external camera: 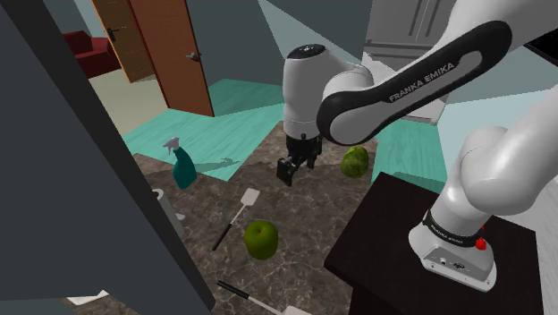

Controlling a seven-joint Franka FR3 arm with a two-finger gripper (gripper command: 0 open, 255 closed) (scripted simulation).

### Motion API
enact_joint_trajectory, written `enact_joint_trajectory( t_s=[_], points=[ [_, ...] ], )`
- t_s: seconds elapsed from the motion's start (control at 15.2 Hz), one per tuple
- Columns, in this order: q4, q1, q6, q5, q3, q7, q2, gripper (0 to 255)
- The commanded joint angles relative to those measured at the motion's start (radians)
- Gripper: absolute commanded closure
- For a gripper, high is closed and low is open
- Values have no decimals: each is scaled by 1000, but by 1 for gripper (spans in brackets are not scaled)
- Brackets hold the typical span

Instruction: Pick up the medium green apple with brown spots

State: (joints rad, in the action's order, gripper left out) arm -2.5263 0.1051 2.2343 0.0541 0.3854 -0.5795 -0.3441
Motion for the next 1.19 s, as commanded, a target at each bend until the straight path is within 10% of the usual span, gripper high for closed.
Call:
enact_joint_trajectory(
  t_s=[0.0,0.79,1.12],
  points=[
    [18,-4,57,-26,38,-56,67,0],
    [281,40,250,-481,114,-525,585,0],
    [282,62,288,-534,86,-568,635,0]
  ],
)
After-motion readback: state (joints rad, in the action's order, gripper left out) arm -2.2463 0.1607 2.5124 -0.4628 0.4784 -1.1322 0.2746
